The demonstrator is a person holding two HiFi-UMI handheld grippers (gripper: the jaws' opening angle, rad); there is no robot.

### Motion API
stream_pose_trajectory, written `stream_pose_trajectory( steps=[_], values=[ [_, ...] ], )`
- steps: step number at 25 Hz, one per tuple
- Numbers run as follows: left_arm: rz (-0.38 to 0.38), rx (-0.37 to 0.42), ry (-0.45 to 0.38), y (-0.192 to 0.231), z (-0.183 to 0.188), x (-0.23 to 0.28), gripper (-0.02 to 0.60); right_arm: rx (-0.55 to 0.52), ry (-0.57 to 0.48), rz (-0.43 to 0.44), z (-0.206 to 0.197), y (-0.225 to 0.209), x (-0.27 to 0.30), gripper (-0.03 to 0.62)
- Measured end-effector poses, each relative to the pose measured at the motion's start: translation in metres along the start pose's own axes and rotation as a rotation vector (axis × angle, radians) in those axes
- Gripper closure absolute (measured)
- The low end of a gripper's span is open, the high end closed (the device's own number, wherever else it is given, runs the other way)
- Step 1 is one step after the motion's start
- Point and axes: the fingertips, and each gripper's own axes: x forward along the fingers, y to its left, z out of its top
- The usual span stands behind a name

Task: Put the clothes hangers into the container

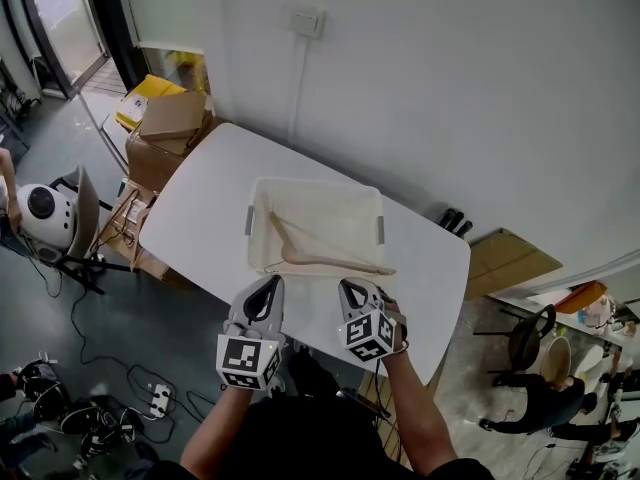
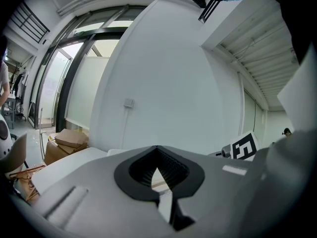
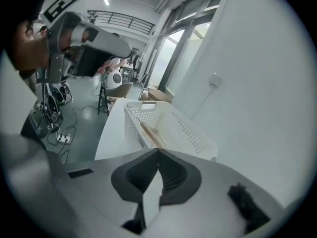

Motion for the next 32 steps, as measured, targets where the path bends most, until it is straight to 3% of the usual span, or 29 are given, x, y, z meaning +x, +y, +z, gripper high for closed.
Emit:
stream_pose_trajectory(
  steps=[3,19,32],
  values=[
    [-0.002,0.004,-0.004,-0.003,0.002,-0.002,0.575,0.118,-0.023,-0.015,0.002,-0.005,-0.005,0.579],
    [-0.022,0.024,-0.036,-0.023,0.007,-0.022,0.575,0.429,-0.136,-0.132,0.011,-0.014,-0.046,0.580],
    [-0.048,0.025,-0.042,-0.044,0.002,-0.050,0.575,0.543,-0.273,-0.215,0.020,0.001,-0.102,0.579]
  ],
)
